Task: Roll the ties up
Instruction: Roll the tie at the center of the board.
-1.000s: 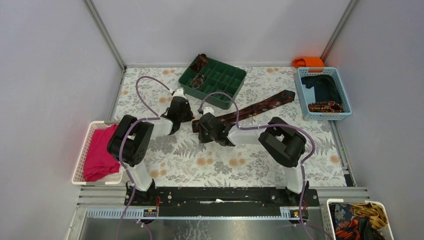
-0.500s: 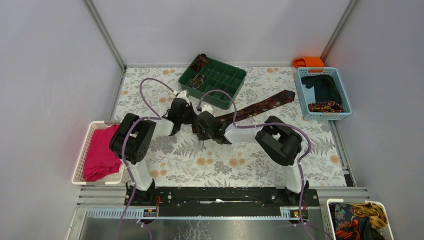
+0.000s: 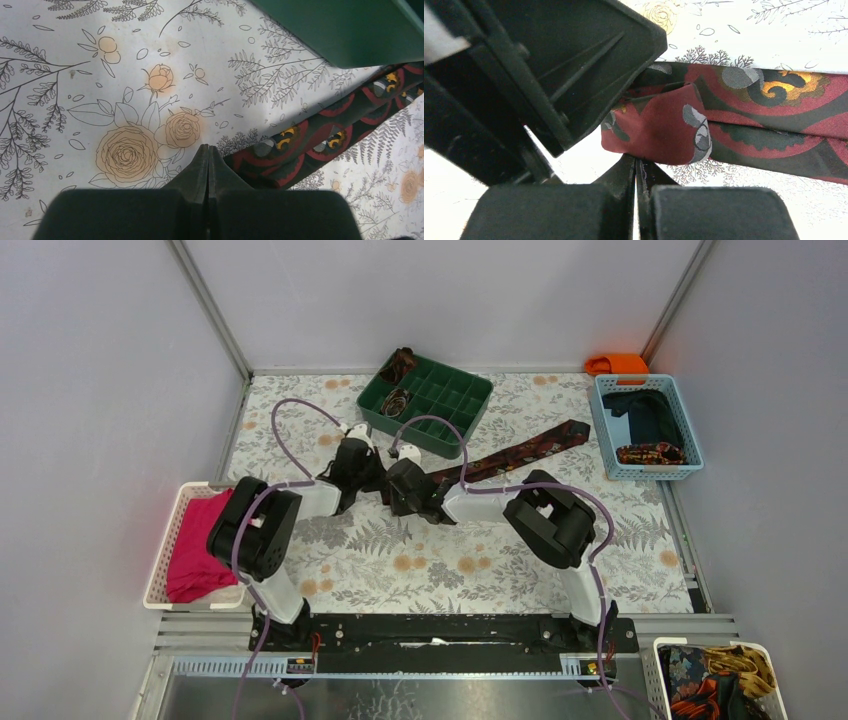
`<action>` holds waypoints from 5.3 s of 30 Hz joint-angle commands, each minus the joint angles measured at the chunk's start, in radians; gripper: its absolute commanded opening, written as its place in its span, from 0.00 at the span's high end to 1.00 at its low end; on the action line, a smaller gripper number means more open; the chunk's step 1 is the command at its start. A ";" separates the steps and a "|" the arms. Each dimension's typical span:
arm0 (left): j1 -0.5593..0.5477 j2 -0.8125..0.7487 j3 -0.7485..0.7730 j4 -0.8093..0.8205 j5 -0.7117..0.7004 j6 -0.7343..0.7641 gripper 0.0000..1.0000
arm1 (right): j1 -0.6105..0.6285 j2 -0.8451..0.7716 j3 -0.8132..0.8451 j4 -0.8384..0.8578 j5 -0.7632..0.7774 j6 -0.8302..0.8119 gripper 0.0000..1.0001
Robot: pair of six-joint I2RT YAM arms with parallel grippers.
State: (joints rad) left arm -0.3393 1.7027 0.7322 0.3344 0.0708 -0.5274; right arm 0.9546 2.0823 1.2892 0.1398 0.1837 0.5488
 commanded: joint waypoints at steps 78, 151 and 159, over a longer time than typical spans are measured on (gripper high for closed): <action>0.005 -0.825 0.099 -0.568 -0.461 -0.112 1.00 | 0.108 0.053 0.465 -0.456 0.292 -0.361 0.35; 0.006 -0.823 0.061 -0.517 -0.448 -0.106 1.00 | -0.037 0.096 0.342 -0.389 0.133 -0.228 0.67; 0.006 -0.802 0.059 -0.514 -0.424 -0.112 1.00 | -0.037 -0.041 0.188 -0.250 -0.197 -0.139 0.69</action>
State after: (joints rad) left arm -0.3386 0.8913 0.8059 -0.2291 -0.3702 -0.6529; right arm 0.9142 2.1319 1.5295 -0.1959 0.2199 0.3397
